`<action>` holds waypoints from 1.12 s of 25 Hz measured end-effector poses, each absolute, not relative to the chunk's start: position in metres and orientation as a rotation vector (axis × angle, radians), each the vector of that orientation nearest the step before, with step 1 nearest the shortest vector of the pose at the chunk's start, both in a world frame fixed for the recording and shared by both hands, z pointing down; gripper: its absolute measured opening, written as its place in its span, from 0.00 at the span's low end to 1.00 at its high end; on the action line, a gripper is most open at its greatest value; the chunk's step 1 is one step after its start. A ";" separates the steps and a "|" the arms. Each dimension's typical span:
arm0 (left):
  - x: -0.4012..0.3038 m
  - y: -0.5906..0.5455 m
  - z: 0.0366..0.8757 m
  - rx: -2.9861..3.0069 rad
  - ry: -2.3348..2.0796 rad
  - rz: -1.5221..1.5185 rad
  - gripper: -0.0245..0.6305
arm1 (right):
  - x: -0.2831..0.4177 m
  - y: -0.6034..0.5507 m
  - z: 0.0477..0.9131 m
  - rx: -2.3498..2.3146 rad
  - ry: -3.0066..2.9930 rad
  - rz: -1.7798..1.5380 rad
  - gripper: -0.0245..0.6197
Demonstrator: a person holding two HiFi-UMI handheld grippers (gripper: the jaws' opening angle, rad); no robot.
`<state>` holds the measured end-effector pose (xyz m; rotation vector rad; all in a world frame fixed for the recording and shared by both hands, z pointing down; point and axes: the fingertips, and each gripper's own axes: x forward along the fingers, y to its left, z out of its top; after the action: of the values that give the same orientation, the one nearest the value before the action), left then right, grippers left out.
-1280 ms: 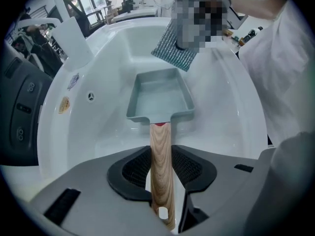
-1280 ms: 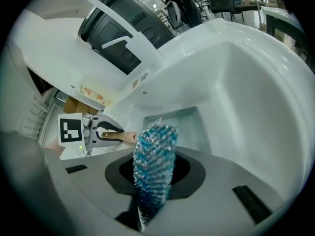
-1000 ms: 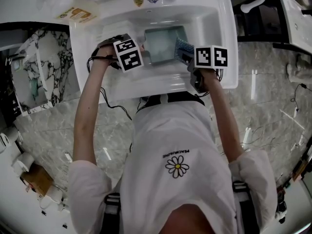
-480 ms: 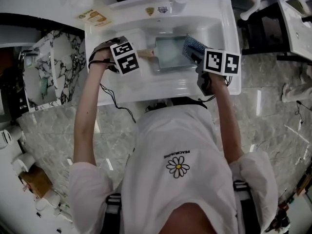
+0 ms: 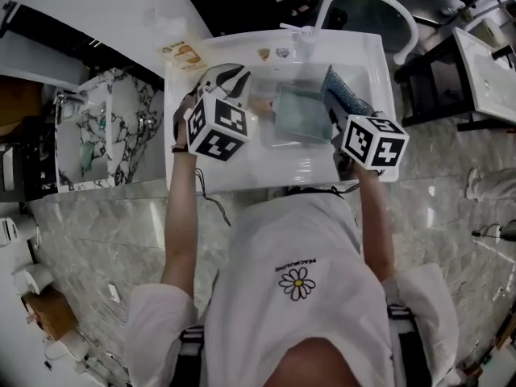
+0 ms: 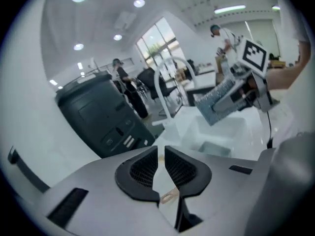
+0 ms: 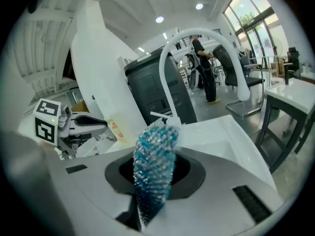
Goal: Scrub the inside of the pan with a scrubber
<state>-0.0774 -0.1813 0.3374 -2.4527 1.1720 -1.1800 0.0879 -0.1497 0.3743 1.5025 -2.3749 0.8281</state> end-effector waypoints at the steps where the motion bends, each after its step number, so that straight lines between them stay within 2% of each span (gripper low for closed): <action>1: -0.073 -0.177 0.325 -2.475 1.255 -1.075 0.11 | 0.087 -0.148 0.368 1.522 -2.385 0.782 0.13; 7: -0.068 -0.142 0.271 -2.504 1.707 -0.436 0.07 | 0.082 -0.132 0.343 1.650 -2.414 0.568 0.13; 10: -0.069 -0.124 0.267 -2.528 1.820 -0.227 0.07 | 0.081 -0.125 0.338 1.711 -2.408 0.480 0.13; 18: -0.063 -0.108 0.294 -2.560 1.868 -0.209 0.06 | 0.077 -0.114 0.341 1.750 -2.356 0.312 0.13; 28: -0.069 -0.111 0.294 -2.539 1.872 -0.236 0.06 | 0.076 -0.110 0.338 1.749 -2.373 0.294 0.13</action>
<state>-0.0690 -0.1114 0.2943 -2.5389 1.8724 -0.2356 0.0758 -0.1101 0.3384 1.7485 -2.3733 0.2938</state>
